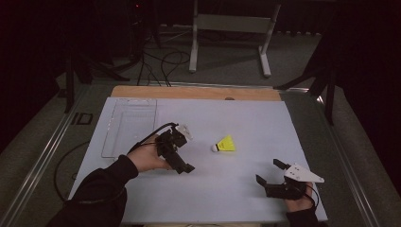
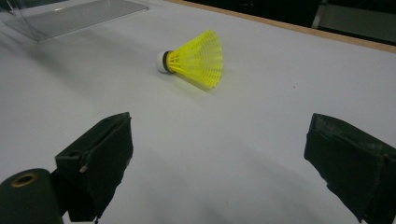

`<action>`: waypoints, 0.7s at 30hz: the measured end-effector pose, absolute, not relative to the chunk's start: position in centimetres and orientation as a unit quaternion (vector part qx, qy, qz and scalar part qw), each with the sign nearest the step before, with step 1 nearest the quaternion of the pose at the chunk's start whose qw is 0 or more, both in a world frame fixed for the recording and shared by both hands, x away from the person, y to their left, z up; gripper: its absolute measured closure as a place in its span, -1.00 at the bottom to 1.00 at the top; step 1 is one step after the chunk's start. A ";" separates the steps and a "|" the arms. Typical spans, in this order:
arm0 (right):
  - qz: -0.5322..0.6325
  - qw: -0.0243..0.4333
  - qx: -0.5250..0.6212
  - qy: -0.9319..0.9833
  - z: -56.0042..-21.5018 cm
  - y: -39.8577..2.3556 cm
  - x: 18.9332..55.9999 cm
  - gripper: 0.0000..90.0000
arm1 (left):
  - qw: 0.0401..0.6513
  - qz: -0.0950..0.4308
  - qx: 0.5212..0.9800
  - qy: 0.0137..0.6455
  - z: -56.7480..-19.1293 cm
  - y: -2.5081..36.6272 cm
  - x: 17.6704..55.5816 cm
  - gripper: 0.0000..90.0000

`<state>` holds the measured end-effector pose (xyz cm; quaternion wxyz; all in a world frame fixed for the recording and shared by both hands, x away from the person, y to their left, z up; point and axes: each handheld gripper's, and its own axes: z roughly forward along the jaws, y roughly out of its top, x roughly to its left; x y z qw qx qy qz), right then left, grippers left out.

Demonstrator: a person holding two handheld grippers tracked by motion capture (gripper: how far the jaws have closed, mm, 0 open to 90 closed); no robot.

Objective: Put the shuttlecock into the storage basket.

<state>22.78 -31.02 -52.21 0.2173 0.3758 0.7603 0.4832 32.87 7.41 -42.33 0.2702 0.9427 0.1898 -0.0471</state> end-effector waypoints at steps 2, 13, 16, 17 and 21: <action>0.483 0.218 0.375 0.760 -52.2 -31.0 22.8 -0.82 | 0.269 -0.043 0.945 0.184 -42.2 7.0 33.0 -1.00; 0.483 0.217 0.374 0.761 -52.2 -31.0 22.8 -0.82 | 0.268 -0.042 0.948 0.165 -42.2 4.6 33.7 -1.00; 0.483 0.217 0.374 0.761 -52.2 -31.0 22.8 -0.82 | 0.270 -0.043 0.948 0.165 -42.2 4.2 33.9 -1.00; 0.483 0.217 0.374 0.761 -52.2 -31.0 22.8 -0.82 | 0.272 -0.041 0.947 0.165 -42.3 3.8 34.2 -1.00; 0.483 0.217 0.376 0.760 -52.2 -31.0 22.8 -0.82 | 0.276 -0.037 0.947 0.160 -42.3 3.1 34.6 -1.00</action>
